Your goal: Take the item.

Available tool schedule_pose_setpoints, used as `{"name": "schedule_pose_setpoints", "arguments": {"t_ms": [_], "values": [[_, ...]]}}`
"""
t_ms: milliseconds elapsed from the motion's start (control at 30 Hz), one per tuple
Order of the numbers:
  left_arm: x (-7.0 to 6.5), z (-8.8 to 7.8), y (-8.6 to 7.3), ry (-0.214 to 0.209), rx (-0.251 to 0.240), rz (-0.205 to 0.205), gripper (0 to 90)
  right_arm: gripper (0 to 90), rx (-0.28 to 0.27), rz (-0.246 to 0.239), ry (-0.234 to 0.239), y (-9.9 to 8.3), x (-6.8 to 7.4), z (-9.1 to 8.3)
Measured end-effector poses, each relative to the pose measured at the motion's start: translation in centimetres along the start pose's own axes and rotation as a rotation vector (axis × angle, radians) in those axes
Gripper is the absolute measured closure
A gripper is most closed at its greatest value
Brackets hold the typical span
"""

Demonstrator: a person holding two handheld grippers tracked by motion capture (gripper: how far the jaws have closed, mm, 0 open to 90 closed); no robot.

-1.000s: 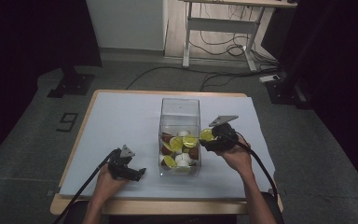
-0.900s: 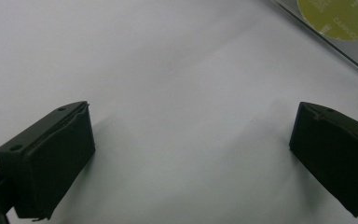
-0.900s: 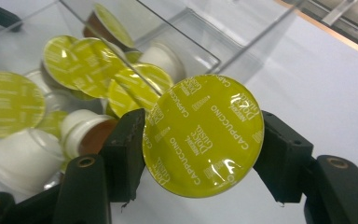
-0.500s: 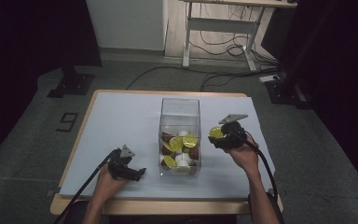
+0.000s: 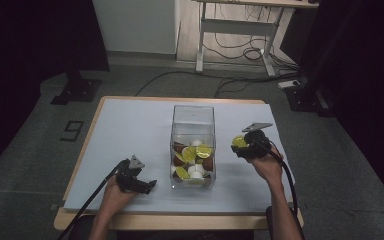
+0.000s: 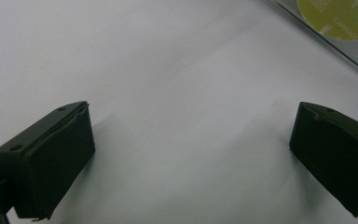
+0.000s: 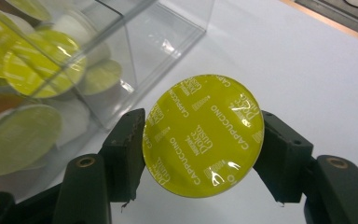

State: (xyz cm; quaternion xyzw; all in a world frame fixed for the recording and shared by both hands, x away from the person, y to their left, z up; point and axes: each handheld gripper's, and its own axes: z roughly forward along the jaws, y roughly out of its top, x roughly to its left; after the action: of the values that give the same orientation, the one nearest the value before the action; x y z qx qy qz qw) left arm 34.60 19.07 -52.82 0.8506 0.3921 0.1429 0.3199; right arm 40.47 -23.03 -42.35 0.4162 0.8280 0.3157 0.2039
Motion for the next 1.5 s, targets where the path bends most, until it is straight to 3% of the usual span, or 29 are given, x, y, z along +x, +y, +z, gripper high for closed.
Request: {"name": "schedule_pose_setpoints", "arguments": {"t_ms": [233, 733, 1500], "values": [[0.0, 0.0, 0.0, 0.001, 0.001, 0.002, 0.0, 39.2, 0.034, 0.012, -0.025, -0.9, -0.9, 1.0], [0.0, 0.0, 0.0, 0.000, 0.001, 0.002, 0.0, 39.1, 0.103, 0.034, -0.031, -2.6, -2.0, 3.3], [0.0, 0.0, 0.0, 0.000, 0.001, 0.002, 0.0, 39.0, 0.166, 0.051, 0.015, -4.2, -3.0, 5.4]]}}
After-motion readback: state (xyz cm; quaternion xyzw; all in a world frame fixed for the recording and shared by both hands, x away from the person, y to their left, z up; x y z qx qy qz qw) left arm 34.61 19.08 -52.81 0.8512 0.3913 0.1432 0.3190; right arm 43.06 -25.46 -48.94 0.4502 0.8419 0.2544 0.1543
